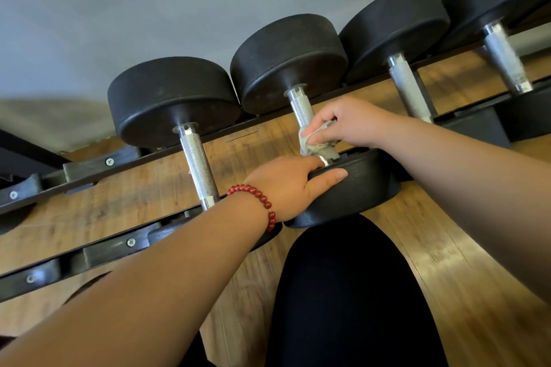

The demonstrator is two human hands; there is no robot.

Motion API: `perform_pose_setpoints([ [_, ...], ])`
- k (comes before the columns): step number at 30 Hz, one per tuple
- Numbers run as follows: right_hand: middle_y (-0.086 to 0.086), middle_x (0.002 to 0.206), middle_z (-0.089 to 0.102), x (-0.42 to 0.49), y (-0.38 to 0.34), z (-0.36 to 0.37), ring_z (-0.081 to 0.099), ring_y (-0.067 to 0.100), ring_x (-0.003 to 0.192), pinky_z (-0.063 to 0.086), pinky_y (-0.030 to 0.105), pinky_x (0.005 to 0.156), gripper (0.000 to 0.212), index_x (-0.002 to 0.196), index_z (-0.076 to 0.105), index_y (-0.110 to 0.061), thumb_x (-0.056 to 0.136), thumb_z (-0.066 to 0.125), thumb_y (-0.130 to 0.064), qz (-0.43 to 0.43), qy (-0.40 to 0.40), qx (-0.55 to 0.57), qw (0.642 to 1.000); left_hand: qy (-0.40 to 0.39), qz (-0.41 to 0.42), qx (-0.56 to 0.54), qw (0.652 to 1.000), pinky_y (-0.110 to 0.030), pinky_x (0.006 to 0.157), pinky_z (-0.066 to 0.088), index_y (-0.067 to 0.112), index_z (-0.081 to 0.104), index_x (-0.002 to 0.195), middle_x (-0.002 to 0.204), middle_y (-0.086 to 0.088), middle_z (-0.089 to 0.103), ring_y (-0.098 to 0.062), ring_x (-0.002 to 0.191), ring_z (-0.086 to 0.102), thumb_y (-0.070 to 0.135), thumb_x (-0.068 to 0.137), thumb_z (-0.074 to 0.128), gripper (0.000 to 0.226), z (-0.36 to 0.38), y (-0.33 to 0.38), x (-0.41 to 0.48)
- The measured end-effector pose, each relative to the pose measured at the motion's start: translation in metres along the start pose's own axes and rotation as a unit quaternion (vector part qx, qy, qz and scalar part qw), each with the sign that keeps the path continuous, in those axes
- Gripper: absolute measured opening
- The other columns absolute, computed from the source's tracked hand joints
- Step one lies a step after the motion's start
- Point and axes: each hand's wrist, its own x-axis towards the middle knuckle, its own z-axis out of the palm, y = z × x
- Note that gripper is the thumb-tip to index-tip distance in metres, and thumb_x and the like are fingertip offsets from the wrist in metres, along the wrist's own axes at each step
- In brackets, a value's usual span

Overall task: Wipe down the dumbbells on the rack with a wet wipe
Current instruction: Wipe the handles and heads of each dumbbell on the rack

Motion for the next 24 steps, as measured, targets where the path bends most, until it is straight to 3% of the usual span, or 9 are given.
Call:
perform_pose_setpoints([
  [4,-0.022,0.09,0.061,0.006,-0.006,-0.001,0.059,-0.005,0.081,0.041,0.001,0.062,0.018,0.097,0.073,-0.033,0.082,0.076,-0.024,-0.012,0.051,-0.033,0.998,-0.008,-0.014,0.107,0.994,-0.03,0.07,0.049,0.03,0.058,0.113,0.092,0.007,0.064,-0.011,0.085,0.059,0.084,0.068,0.004,0.089,-0.008,-0.005,-0.004],
  [8,-0.014,0.097,0.068,0.017,-0.011,0.003,0.064,0.003,0.09,0.047,0.012,0.07,0.018,0.1,0.074,-0.029,0.084,0.075,-0.023,-0.014,0.13,0.059,0.99,-0.043,-0.053,0.156,0.985,-0.034,0.076,0.05,0.029,0.062,0.103,0.088,0.006,0.064,-0.011,0.082,0.059,0.09,0.051,-0.008,0.107,-0.017,-0.021,-0.012],
  [13,-0.026,0.086,0.058,-0.001,-0.002,0.0,0.056,-0.017,0.078,0.037,-0.001,0.063,0.019,0.098,0.073,-0.034,0.082,0.076,-0.024,-0.004,0.008,-0.057,0.998,-0.054,-0.051,0.149,0.986,-0.028,0.064,0.042,0.024,0.065,0.097,0.083,0.003,0.064,-0.012,0.077,0.059,0.086,0.053,-0.007,0.105,-0.013,-0.022,-0.01],
  [16,-0.017,0.089,0.053,0.006,-0.002,-0.002,0.053,-0.002,0.081,0.035,0.006,0.066,0.019,0.1,0.073,-0.036,0.081,0.076,-0.031,-0.027,0.04,-0.088,0.995,-0.048,-0.046,0.155,0.986,-0.026,0.059,0.036,0.024,0.064,0.097,0.082,0.004,0.062,-0.01,0.076,0.057,0.085,0.056,-0.005,0.101,-0.014,-0.022,-0.008],
  [19,-0.014,0.091,0.049,0.018,-0.004,0.002,0.051,0.002,0.084,0.036,0.012,0.07,0.019,0.099,0.071,-0.037,0.082,0.075,-0.031,-0.042,0.105,-0.046,0.993,-0.05,-0.042,0.135,0.989,-0.029,0.067,0.044,0.024,0.064,0.098,0.084,0.004,0.062,-0.011,0.077,0.057,0.086,0.056,-0.004,0.101,-0.012,-0.024,-0.007],
  [24,-0.01,0.097,0.045,0.01,0.007,0.002,0.047,0.005,0.091,0.037,0.014,0.08,0.031,0.107,0.069,-0.036,0.078,0.078,-0.035,-0.104,0.085,-0.107,0.985,-0.055,-0.044,0.111,0.991,-0.035,0.078,0.051,0.023,0.064,0.1,0.087,0.003,0.064,-0.013,0.08,0.059,0.089,0.052,-0.004,0.106,-0.013,-0.025,-0.006],
])
